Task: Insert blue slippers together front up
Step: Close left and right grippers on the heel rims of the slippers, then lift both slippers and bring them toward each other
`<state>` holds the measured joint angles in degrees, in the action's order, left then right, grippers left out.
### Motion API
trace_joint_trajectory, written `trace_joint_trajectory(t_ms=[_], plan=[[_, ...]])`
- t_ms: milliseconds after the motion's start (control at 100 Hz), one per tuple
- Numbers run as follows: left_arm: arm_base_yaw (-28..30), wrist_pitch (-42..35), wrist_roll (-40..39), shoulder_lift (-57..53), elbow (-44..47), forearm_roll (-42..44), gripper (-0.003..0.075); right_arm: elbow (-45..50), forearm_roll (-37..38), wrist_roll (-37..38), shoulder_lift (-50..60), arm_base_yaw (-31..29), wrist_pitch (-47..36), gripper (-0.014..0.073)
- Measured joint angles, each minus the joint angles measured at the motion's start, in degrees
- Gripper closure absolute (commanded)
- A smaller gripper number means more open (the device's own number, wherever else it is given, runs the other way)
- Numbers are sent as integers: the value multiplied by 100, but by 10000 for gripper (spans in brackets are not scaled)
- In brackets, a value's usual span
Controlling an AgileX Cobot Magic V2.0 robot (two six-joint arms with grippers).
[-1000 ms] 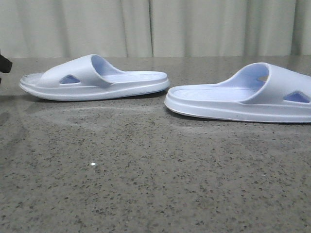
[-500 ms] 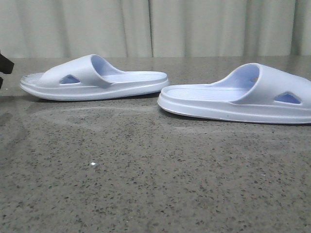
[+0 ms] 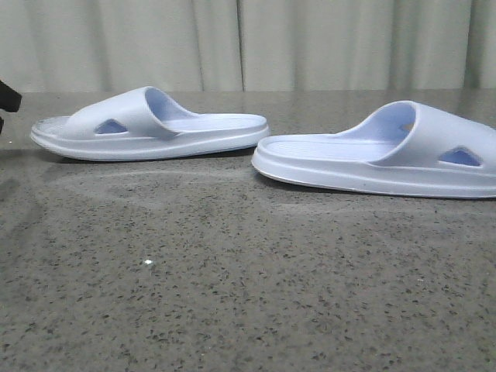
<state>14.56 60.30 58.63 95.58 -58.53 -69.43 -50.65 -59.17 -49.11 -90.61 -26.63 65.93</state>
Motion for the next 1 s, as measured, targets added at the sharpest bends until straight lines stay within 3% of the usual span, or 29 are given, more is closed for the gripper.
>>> trace_joint_trajectory(t_ms=[890, 1000], plan=[[-710, 164, -170, 933, -600, -238, 454, 0, 0, 0, 0, 0, -66, 701], [-722, 164, -170, 946, -613, -227, 532, 0, 0, 0, 0, 0, -66, 701]])
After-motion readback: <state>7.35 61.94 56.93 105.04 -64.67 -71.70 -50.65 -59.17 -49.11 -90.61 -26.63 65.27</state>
